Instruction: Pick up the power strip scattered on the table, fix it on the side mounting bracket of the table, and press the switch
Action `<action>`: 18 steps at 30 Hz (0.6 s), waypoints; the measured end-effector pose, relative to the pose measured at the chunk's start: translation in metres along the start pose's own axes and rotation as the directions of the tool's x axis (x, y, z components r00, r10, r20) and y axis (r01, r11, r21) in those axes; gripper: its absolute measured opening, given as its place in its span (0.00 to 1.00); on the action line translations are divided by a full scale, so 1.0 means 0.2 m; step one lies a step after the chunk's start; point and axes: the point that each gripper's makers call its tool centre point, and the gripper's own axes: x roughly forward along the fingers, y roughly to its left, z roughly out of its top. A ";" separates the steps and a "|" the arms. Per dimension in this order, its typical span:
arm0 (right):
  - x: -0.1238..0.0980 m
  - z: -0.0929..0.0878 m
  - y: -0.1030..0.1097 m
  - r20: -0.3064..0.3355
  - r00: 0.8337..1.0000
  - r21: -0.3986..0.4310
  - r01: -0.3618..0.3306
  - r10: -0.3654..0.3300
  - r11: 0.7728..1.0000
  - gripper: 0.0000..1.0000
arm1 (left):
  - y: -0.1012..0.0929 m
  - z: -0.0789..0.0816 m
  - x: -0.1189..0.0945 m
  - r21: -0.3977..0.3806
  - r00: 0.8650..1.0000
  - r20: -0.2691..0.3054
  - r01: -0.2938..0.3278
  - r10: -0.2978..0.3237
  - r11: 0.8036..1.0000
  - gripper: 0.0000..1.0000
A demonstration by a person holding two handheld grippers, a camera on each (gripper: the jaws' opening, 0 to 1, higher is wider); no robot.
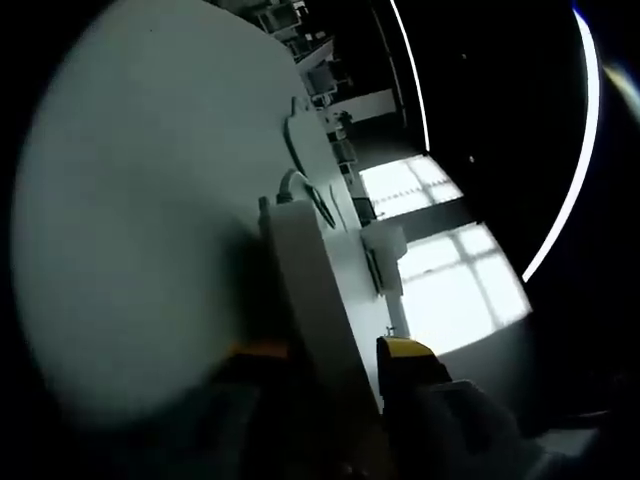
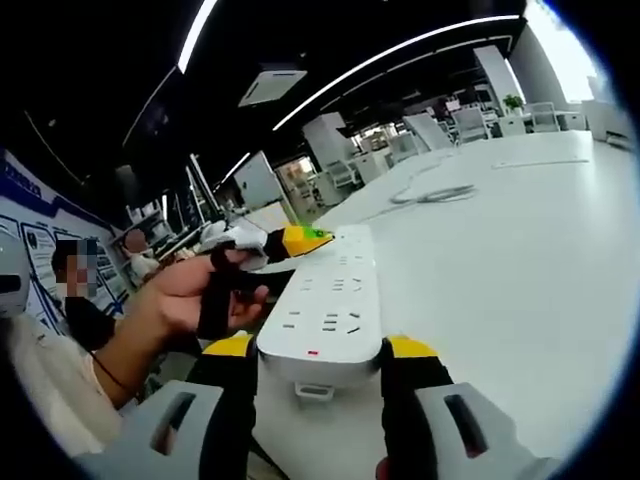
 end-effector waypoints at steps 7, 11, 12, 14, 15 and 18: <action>0.00 0.00 0.00 -0.004 1.000 -0.008 -0.004 0.004 1.000 0.44 | 0.01 0.00 0.00 0.008 1.000 -0.005 -0.014 0.014 1.000 0.32; 0.01 -0.03 0.01 -0.014 1.000 -0.011 -0.009 0.009 1.000 0.44 | 0.02 0.00 0.00 0.006 1.000 -0.013 -0.014 0.014 1.000 0.31; 0.01 -0.04 0.01 -0.017 1.000 -0.012 -0.010 0.010 1.000 0.44 | 0.02 0.00 0.00 0.008 1.000 -0.013 -0.015 0.015 1.000 0.31; 0.01 -0.05 0.01 -0.024 1.000 -0.014 -0.010 0.010 1.000 0.44 | 0.03 0.03 0.00 0.036 1.000 -0.014 -0.019 0.020 0.999 0.31; 0.01 -0.05 0.01 -0.018 1.000 -0.015 -0.009 0.008 1.000 0.44 | 0.03 0.03 0.00 0.036 1.000 -0.013 -0.020 0.021 0.999 0.31; 0.01 -0.05 0.01 -0.019 1.000 -0.016 -0.010 0.009 1.000 0.45 | 0.04 0.03 0.00 0.035 1.000 -0.022 -0.015 0.015 0.999 0.30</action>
